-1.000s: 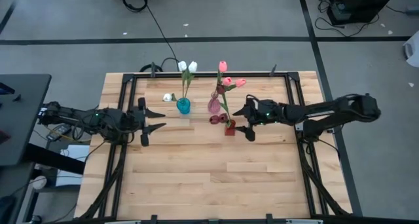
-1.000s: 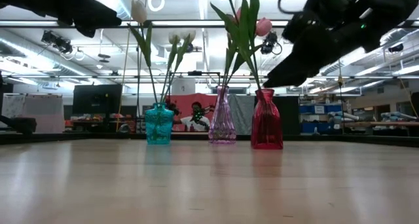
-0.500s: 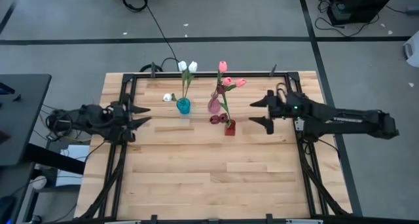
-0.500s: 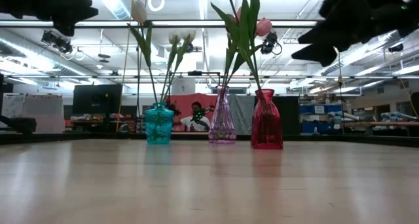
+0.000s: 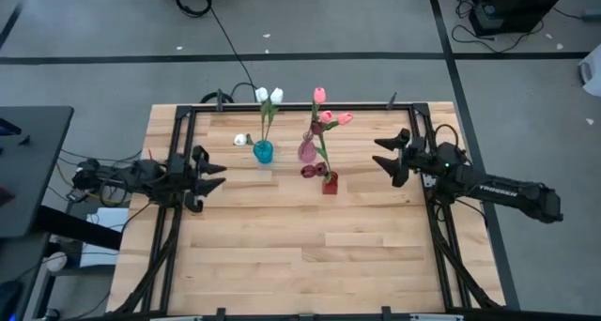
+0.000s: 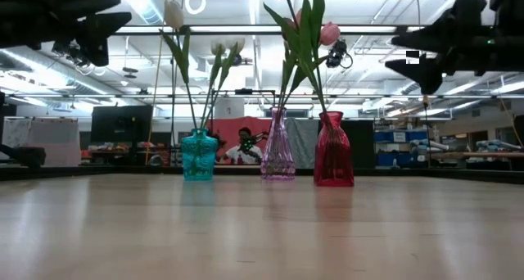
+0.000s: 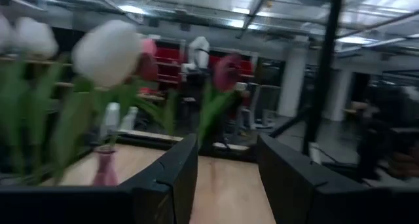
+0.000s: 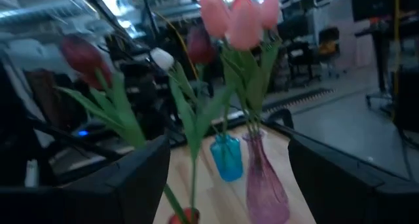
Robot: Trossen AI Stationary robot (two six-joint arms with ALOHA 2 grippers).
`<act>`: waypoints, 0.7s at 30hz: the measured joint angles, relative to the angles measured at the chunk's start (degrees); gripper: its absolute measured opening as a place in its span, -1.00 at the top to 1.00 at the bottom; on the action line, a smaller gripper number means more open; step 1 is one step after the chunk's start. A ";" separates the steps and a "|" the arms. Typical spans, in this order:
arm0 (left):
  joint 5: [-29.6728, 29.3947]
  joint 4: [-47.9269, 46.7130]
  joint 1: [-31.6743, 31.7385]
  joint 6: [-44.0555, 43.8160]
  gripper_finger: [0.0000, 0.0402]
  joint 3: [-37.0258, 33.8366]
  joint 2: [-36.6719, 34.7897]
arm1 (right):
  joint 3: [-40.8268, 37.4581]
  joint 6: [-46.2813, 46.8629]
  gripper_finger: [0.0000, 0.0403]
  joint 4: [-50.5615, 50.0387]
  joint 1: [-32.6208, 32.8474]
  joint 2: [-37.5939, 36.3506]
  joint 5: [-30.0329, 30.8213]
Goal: Sort flowers into vase by color
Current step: Return to Home Position
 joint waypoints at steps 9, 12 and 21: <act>11.70 -2.91 0.00 -2.26 0.20 -1.54 -0.15 | -0.06 1.71 -0.58 -1.32 -0.08 -4.73 -2.99; 11.74 -7.83 0.00 -2.53 0.20 -1.57 -0.15 | -0.06 3.96 -0.58 -1.85 -0.08 -4.59 -1.70; 10.84 -15.81 0.00 -2.70 0.20 -1.62 0.29 | -0.06 5.90 -0.58 -2.37 -0.08 -4.49 -1.55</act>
